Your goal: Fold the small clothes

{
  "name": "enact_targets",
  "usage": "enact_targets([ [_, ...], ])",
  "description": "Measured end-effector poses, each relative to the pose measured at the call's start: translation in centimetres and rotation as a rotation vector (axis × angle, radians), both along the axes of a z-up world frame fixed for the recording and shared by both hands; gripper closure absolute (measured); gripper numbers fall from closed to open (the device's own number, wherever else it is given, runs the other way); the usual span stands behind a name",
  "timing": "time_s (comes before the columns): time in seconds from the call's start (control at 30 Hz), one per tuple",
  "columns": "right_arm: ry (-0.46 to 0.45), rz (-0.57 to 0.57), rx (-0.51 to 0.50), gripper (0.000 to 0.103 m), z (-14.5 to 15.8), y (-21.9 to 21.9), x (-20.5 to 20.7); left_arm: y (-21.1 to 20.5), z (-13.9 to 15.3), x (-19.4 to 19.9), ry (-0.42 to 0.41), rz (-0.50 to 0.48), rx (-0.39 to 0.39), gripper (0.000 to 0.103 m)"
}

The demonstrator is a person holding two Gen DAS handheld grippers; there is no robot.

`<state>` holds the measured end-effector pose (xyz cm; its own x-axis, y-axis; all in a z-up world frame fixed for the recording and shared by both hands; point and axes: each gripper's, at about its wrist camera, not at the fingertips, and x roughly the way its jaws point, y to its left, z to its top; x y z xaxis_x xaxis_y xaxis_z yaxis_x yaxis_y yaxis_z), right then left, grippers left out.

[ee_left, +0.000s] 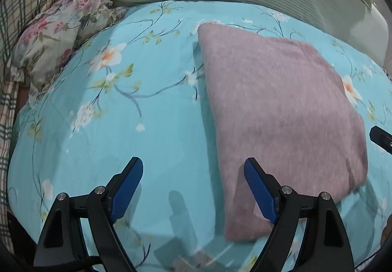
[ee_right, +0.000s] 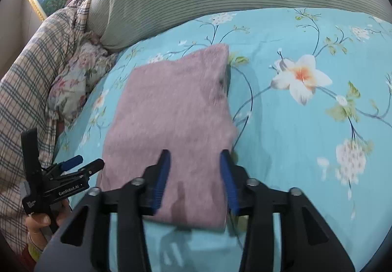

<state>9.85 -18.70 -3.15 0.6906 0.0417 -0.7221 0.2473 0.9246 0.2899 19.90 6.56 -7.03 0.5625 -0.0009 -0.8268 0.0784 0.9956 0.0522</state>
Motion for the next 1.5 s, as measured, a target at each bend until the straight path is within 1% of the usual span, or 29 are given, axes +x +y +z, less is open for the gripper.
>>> enact_targets([
  [0.03, 0.0, 0.009, -0.012, 0.042, -0.1, 0.5, -0.5, 0.1, 0.0, -0.5, -0.001, -0.002, 0.001, 0.017],
  [0.13, 0.005, 0.044, -0.05, 0.032, -0.5, 2.1, -2.1, 0.6, -0.2, -2.2, -0.002, -0.013, 0.003, 0.016],
  [0.23, 0.018, 0.068, -0.073, 0.027, -1.2, 3.2, -3.5, 0.8, -0.6, -4.1, -0.001, -0.008, 0.027, 0.016],
  [0.4, 0.046, 0.079, -0.062, 0.025, -2.6, 4.2, -5.6, 1.4, -1.3, -7.7, -0.002, -0.01, 0.055, 0.016],
  [0.53, 0.056, 0.085, -0.049, 0.024, -3.4, 5.0, -7.2, 1.5, -1.5, -10.3, -0.038, -0.006, 0.104, 0.016],
  [0.57, 0.053, 0.089, -0.055, 0.024, -3.4, 5.2, -7.6, 1.5, -1.6, -10.7, -0.041, -0.007, 0.106, 0.016],
  [0.63, 0.05, 0.097, -0.087, 0.024, -3.4, 5.7, -8.2, 1.5, -1.5, -11.5, -0.039, -0.022, 0.084, 0.016],
  [0.7, 0.05, 0.112, -0.111, 0.024, -3.2, 6.2, -8.5, 1.4, -1.1, -11.9, -0.04, -0.025, 0.081, 0.016],
  [0.8, 0.051, 0.14, -0.152, 0.024, -2.5, 6.7, -8.8, 1.1, 0.1, -12.4, -0.062, -0.037, 0.072, 0.016],
  [0.93, 0.034, 0.168, -0.175, 0.024, -0.9, 6.9, -9.2, -0.2, 2.2, -13.3, -0.126, -0.057, 0.131, 0.015],
  [0.97, 0.028, 0.178, -0.177, 0.024, -0.3, 6.8, -9.4, -0.4, 2.6, -13.4, -0.132, -0.061, 0.14, 0.015],
  [1.0, 0.022, 0.186, -0.184, 0.024, 0.3, 6.8, -9.5, -0.5, 3.0, -13.5, -0.137, -0.066, 0.141, 0.015],
  [1.1, 0.007, 0.201, -0.234, 0.023, 2.3, 6.8, -10.1, 0.0, 5.2, -13.9, -0.165, -0.075, 0.1, 0.014],
  [1.17, -0.007, 0.196, -0.264, 0.016, 3.6, 6.6, -10.5, 0.5, 6.3, -14.0, -0.181, -0.07, 0.086, 0.011],
  [1.23, -0.032, 0.183, -0.269, 0.008, 4.5, 6.2, -10.9, 0.9, 7.2, -14.0, -0.193, -0.07, 0.07, 0.008],
  [1.33, -0.044, 0.171, -0.252, 0.006, 4.7, 5.6, -10.8, 1.4, 7.1, -13.5, -0.197, -0.057, 0.073, 0.008],
  [1.4, -0.03, 0.159, -0.248, 0.006, 4.1, 5.4, -10.3, 1.2, 6.6, -13.3, -0.186, -0.054, 0.076, 0.008],
  [1.5, 0.01, 0.161, -0.254, 0.006, 2.6, 6.0, -9.4, 0.9, 5.1, -12.7, -0.147, -0.06, 0.075, 0.008],
])
